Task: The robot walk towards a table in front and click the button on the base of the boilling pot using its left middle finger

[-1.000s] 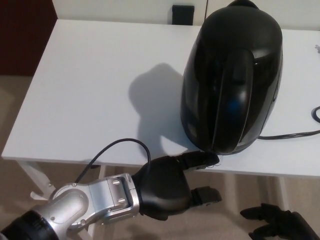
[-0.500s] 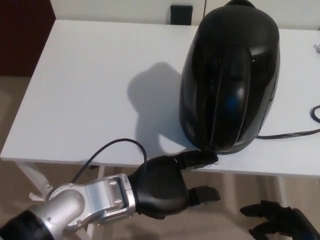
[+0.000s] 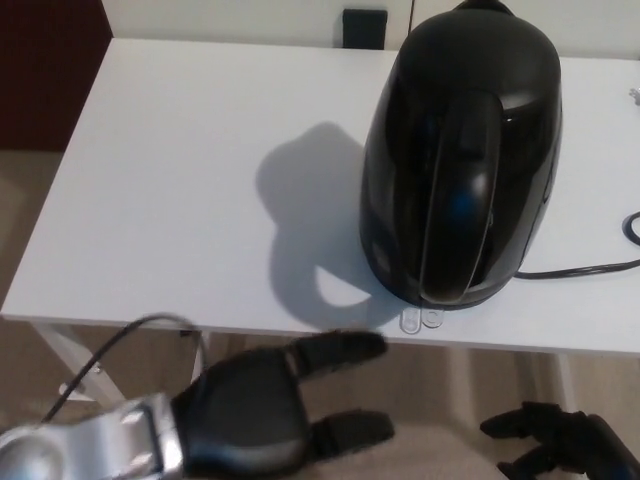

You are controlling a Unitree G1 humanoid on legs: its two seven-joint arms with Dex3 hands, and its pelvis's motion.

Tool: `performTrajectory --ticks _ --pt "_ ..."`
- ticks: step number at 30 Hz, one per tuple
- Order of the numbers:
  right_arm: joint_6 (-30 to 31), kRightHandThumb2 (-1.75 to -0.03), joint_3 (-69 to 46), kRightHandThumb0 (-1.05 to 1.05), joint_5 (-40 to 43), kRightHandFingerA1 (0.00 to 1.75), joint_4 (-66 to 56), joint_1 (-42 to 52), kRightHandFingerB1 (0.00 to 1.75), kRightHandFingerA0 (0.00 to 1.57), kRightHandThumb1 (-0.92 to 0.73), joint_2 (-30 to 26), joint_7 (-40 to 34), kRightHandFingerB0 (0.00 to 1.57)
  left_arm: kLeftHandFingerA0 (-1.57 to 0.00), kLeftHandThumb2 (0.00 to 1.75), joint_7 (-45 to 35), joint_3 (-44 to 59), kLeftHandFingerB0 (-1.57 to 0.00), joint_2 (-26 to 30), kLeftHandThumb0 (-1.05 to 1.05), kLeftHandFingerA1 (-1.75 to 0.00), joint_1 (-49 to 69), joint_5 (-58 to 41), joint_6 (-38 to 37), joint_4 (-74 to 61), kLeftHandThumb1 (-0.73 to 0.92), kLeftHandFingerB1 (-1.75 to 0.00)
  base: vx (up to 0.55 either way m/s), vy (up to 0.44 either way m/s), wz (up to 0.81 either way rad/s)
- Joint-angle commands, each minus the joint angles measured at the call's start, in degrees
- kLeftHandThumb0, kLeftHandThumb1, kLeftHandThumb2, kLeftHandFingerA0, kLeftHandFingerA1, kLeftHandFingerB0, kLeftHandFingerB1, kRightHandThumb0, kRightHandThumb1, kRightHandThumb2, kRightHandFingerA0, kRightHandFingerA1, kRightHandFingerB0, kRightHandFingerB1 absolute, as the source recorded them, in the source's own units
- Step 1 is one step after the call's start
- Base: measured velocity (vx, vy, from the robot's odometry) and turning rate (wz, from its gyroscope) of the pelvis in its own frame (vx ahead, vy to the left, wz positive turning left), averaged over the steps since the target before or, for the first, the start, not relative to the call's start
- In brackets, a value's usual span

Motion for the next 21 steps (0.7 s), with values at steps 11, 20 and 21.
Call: performTrajectory --ticks 11,20,21 --pt "6.86 -0.59 -0.46 -0.30 0.34 0.54 -1.36 3.24 0.47 0.76 -0.67 0.22 -1.60 0.58 -0.25 0.60 -3.34 10.29 -0.12 -1.43 -0.38 -0.30 12.01 -21.26 -1.53 21.04 0.64 -0.27 0.00 0.000 0.00" --pt "7.26 -0.59 -1.10 -0.32 0.76 0.53 -0.41 3.36 0.45 0.79 -0.66 0.36 -2.10 0.58 -0.32 0.67 -4.05 23.20 -0.21 -10.81 -0.43 -0.42 11.40 -38.52 -2.96 48.41 0.45 -0.38 0.00 0.000 0.00" --pt "7.09 -0.59 -1.11 -0.32 0.72 0.53 -0.35 3.31 0.45 0.79 -0.66 0.28 -2.13 0.58 -0.32 0.67 -4.91 24.32 -0.21 -11.17 -0.43 -0.42 10.98 -39.50 -2.69 50.17 0.45 -0.38 0.00 0.000 0.00"
